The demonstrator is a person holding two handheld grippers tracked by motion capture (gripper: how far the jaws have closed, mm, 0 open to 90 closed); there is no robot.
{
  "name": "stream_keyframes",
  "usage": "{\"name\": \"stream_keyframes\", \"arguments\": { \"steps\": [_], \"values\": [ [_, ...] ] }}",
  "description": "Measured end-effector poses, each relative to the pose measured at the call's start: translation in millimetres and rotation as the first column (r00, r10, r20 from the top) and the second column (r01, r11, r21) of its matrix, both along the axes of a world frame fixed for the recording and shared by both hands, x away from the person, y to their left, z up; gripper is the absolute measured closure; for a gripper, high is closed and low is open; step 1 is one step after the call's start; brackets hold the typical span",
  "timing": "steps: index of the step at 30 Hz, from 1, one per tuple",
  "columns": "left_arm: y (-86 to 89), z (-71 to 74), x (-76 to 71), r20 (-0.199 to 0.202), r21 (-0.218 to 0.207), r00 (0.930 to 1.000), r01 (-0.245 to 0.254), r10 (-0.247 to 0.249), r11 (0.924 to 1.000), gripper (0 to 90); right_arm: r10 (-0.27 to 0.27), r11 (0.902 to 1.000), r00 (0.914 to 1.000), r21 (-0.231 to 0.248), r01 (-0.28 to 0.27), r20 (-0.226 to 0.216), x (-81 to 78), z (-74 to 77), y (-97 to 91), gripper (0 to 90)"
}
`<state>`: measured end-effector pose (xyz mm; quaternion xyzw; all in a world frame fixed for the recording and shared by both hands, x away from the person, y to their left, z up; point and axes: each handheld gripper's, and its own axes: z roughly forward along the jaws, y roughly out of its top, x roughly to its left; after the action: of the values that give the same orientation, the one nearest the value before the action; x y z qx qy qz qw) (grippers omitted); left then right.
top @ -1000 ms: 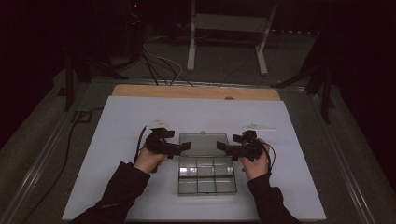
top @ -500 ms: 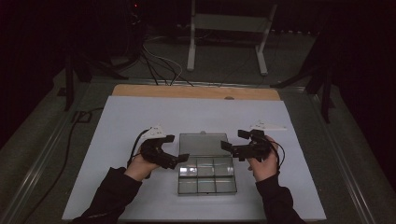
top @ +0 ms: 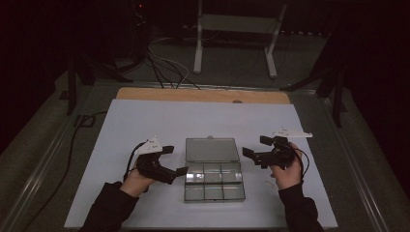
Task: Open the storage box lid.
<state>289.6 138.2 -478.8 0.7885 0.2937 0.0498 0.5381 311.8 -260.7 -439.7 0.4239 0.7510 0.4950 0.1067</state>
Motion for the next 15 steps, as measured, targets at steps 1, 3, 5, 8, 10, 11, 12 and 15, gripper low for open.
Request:
{"name": "stream_keyframes", "arguments": {
  "steps": [1,3,5,8,10,11,12,15],
  "values": [
    [1.2,-1.3,-1.3,-0.003,-0.001,1.0,0.003,-0.003,1.0,0.7,-0.001,1.0,1.0,-0.003,0.001,0.002,-0.3,-0.5,-3.0,1.8],
    [3.8,-4.3,-3.7,-0.006,-0.001,1.0,-0.001,0.001,1.0,0.7,-0.006,1.0,0.9998,-0.002,0.006,0.016,-1.6,-1.7,-9.0,1.8],
    [6.7,-6.9,-5.8,-0.013,-0.004,0.9999,-0.004,0.004,1.0,0.8,-0.015,0.9999,0.9994,-0.003,0.015,0.032,-3.4,-2.6,-14.8,1.8],
    [10.5,-9.4,-9.5,-0.018,-0.015,0.9998,-0.01,0.01,0.9998,0.8,-0.016,0.9998,0.9988,-0.005,0.017,0.046,-5.4,-3.7,-23.1,1.8],
    [12.8,-10.4,-12.3,-0.014,-0.015,0.9998,-0.013,0.013,0.9998,0.7,-0.019,0.9998,0.9988,-0.005,0.019,0.045,-6.3,-4.4,-29.7,2.1],
    [13.9,-10.8,-13.3,-0.013,-0.01,0.9998,-0.013,0.013,0.9999,0.7,-0.017,0.9998,0.9988,-0.001,0.018,0.045,-6.7,-4.5,-32.1,3.2],
    [15.2,-11.1,-14.6,-0.011,-0.011,0.9998,-0.018,0.018,0.9998,0.8,-0.015,0.9999,0.999,0.008,0.015,0.042,-7.4,-4.6,-35.7,5.0],
    [19.1,-11.5,-17.4,-0.011,-0.019,0.9995,-0.028,0.028,0.9994,0.7,-0.015,0.9999,0.9994,-0.002,0.015,0.03,-9.1,-4.9,-46.0,5.4]
  ]
}}
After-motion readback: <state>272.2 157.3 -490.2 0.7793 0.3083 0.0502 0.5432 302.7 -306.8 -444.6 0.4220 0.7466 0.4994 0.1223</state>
